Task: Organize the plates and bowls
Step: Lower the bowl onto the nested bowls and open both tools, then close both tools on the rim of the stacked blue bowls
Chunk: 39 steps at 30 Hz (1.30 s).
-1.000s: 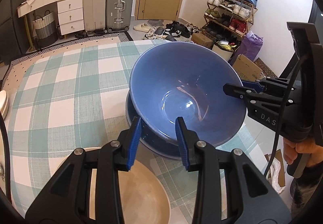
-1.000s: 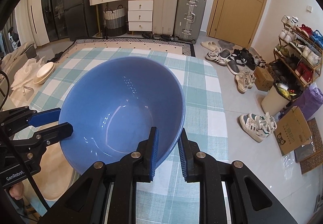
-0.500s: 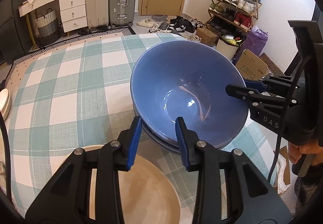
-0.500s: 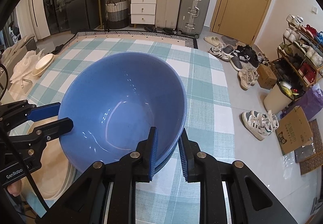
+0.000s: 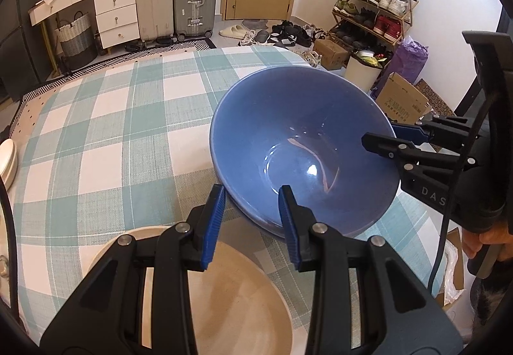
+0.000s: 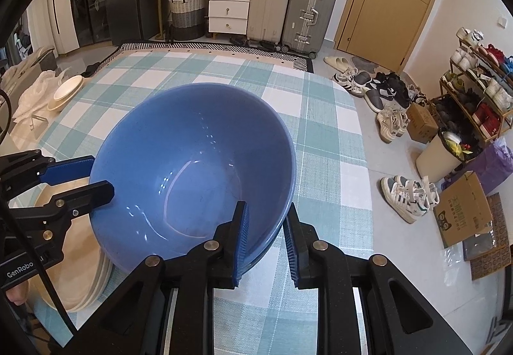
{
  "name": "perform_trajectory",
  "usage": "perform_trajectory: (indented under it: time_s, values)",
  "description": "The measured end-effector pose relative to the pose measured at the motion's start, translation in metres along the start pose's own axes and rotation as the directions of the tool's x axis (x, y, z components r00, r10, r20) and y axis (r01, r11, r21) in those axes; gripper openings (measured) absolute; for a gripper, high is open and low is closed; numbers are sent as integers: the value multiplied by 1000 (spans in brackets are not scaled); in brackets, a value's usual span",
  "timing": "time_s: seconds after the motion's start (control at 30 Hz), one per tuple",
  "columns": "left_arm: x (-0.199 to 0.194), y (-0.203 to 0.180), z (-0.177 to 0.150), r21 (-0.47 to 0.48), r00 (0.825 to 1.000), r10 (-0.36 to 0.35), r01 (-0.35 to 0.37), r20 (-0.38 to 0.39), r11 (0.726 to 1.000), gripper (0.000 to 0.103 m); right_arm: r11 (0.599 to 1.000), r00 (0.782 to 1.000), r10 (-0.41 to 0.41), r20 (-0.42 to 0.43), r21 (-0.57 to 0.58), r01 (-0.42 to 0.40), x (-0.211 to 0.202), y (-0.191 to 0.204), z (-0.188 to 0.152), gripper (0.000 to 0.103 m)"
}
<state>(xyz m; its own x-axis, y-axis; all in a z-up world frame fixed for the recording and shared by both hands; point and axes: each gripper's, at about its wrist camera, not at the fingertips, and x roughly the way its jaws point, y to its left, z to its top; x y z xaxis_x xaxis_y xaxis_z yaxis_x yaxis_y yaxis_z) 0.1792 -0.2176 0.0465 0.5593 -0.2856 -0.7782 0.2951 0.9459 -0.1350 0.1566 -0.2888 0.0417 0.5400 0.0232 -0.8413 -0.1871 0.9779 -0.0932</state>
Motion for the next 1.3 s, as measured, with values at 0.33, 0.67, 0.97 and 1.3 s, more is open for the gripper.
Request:
perform_trajectory:
  time_s: [0.33,0.67,0.97,1.3]
  values:
    - [5,4,0,2,1000,4,-4,-3,1000,31,1000,1000,-4,-21,-9,4,8,0,-6,24]
    - [8,24,10,-45,1000,-15,15,0,999,53,998,997,66,26,21,-67,2,-12,-2,52]
    - [17,35,23,-71,999,-41,40,-9,997,80,984,990,131,49,117,-136,9,-31,-2,83]
    - [39,38,26,-83,999,-48,46,-21,996,101,968,984,166,62,177,-175,29,-36,-7,95]
